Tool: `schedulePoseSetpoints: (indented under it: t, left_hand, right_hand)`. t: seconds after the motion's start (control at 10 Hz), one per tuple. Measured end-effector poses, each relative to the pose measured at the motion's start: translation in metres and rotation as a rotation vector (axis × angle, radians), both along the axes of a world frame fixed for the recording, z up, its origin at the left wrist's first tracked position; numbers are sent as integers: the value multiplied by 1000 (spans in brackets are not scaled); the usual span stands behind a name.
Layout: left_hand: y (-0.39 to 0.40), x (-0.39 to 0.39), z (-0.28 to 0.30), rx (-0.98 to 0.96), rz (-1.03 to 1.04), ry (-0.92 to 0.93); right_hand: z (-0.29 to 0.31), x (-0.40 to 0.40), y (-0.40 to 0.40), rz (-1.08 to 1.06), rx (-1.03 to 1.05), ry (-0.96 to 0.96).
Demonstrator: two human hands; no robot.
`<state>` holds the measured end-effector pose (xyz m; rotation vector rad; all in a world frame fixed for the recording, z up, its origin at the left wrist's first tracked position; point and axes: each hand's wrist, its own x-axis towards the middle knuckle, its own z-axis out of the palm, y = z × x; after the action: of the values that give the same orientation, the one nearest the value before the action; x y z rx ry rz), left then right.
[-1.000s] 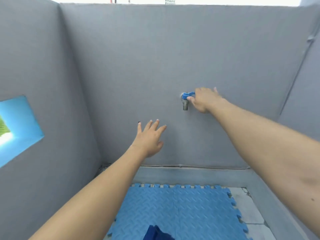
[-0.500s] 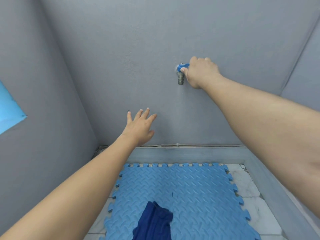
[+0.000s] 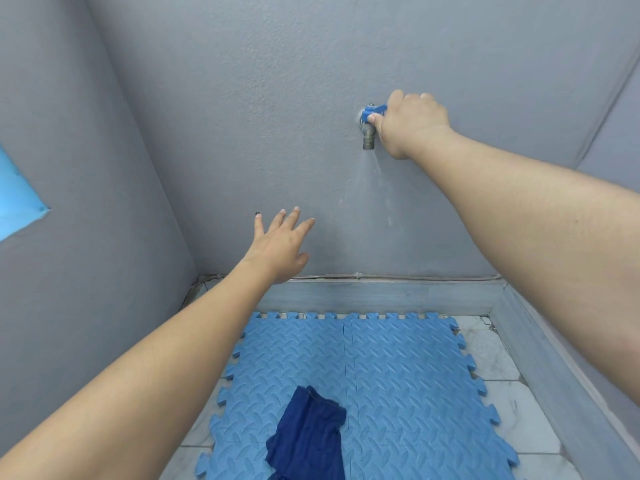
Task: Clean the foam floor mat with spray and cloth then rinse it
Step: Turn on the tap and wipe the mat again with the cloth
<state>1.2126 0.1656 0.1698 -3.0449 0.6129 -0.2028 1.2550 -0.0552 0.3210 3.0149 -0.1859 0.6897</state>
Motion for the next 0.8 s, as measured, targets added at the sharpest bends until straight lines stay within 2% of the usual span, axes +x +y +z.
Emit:
schedulePoseSetpoints:
  t: [0.4,0.6,0.8]
  left_hand:
    - [3,-1,-3,3,3,7]
    - [1,0,-4,12,0,10]
    - [8,-4,-1,30,-7,-1]
  right_hand:
    - [-2,2,-1,22,-4,-17]
    - [-4,3,-9,125,-13,-66]
    - [-1,7,-23,203,134,20]
